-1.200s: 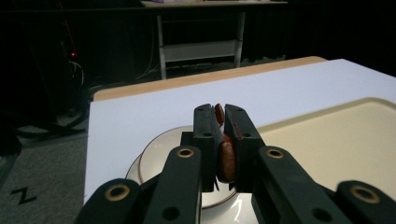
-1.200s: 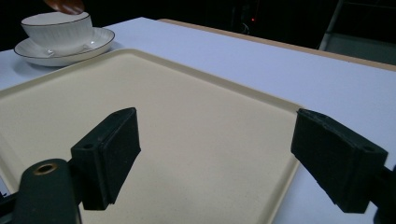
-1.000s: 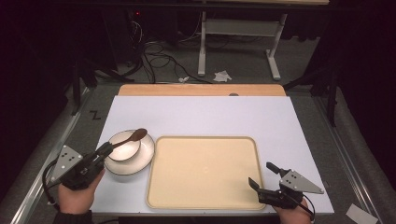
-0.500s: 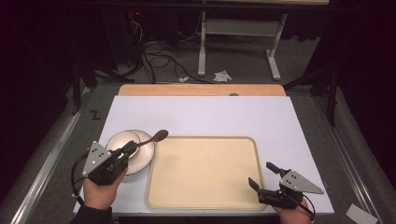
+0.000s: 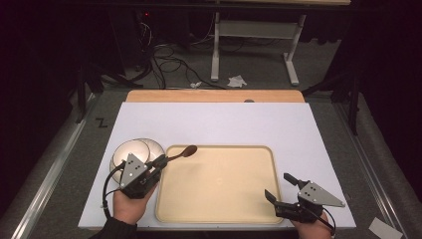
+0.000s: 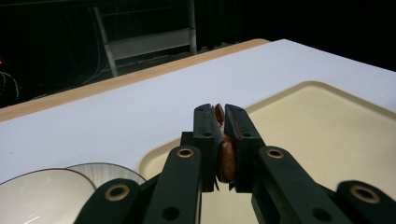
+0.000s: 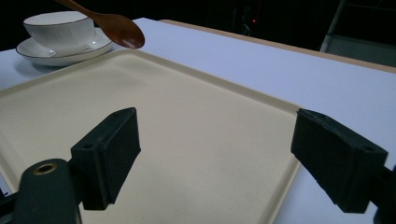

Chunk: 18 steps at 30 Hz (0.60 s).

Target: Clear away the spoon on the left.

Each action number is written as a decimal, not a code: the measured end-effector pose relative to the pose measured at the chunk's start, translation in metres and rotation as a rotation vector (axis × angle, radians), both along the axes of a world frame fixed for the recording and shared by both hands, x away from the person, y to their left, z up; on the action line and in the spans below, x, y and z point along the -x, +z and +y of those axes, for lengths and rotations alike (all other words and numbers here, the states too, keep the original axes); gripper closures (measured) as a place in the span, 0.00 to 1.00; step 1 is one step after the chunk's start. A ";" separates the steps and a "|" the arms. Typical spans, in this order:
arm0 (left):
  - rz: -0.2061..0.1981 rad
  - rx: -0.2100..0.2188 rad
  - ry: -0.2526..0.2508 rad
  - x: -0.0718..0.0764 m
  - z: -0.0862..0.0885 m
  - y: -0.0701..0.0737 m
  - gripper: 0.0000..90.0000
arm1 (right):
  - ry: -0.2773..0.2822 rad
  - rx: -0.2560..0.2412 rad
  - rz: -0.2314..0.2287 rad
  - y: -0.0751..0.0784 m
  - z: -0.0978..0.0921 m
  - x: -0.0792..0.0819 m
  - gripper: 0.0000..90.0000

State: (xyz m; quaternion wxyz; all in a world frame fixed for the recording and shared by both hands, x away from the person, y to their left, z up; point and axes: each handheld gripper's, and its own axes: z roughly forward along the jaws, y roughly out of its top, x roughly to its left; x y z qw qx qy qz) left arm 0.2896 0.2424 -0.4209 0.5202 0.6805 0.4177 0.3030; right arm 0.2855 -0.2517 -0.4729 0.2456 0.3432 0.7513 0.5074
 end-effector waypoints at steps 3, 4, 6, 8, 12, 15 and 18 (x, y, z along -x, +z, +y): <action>0.007 -0.008 -0.020 -0.003 -0.013 -0.004 0.93 | 0.001 0.000 -0.002 0.000 0.000 0.000 0.19; 0.006 -0.012 -0.022 -0.004 -0.016 -0.005 0.93 | 0.001 0.000 -0.002 0.000 0.000 0.000 0.19; 0.011 -0.019 -0.032 -0.005 -0.023 -0.007 0.93 | -0.001 0.002 -0.002 0.000 0.000 0.000 0.19; 0.013 -0.025 -0.037 -0.007 -0.030 -0.010 0.93 | -0.001 0.002 -0.002 0.000 0.000 0.000 0.19; 0.021 -0.038 -0.048 -0.009 -0.040 -0.016 0.93 | 0.001 0.003 -0.003 0.000 0.000 0.000 0.19; 0.023 -0.041 -0.057 -0.009 -0.047 -0.019 0.93 | 0.002 0.003 -0.004 0.000 0.000 0.000 0.19; 0.023 -0.039 -0.068 -0.010 -0.053 -0.022 0.93 | 0.002 0.003 -0.004 0.000 0.000 0.000 0.19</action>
